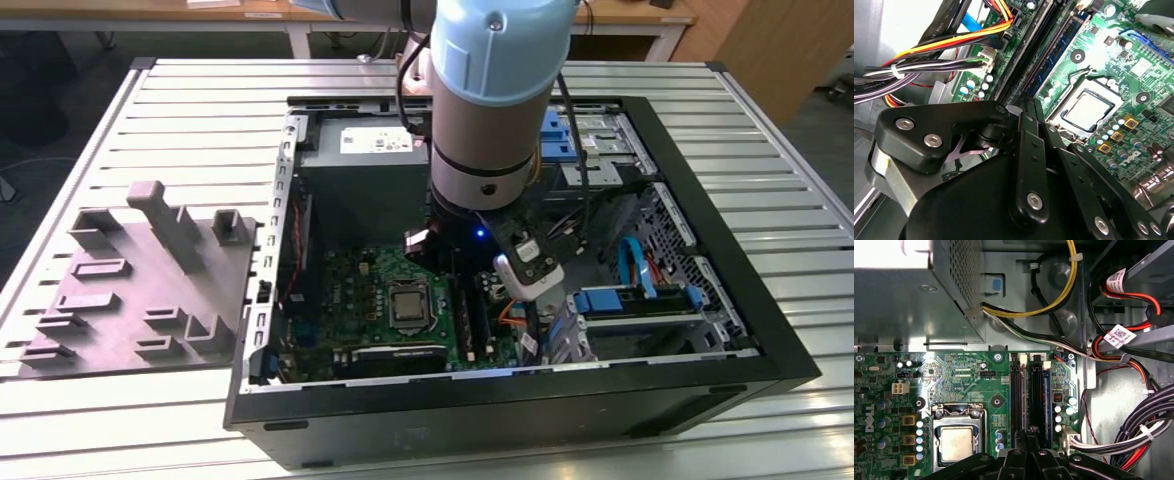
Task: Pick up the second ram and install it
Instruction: 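Insert the second ram into the second slot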
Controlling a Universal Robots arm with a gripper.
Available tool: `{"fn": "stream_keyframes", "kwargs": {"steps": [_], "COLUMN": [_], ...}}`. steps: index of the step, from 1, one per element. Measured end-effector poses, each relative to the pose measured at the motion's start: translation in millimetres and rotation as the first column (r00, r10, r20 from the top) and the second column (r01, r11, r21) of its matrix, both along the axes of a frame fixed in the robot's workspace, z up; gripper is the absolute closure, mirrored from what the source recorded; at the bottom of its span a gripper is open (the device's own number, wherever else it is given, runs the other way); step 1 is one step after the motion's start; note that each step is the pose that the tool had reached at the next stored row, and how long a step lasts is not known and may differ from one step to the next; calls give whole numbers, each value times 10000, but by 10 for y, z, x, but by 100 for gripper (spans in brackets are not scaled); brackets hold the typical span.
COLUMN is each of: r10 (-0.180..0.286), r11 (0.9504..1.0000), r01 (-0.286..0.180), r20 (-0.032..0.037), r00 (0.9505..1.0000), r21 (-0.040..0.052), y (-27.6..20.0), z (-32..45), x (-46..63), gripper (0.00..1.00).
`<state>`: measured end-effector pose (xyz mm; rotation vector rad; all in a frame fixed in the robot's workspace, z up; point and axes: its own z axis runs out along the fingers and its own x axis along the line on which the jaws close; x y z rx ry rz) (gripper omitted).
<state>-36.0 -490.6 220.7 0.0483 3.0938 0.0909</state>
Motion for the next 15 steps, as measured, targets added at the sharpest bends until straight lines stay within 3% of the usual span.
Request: {"fn": "stream_keyframes", "kwargs": {"steps": [12, 15], "r10": [0, -2], "r11": [10000, 10000], "r01": [0, 2], "r20": [0, 1], "r00": [10000, 10000], "r21": [2, 75], "y": [0, -1], "z": [-13, -13], "x": [0, -1], "gripper": [89, 89]}}
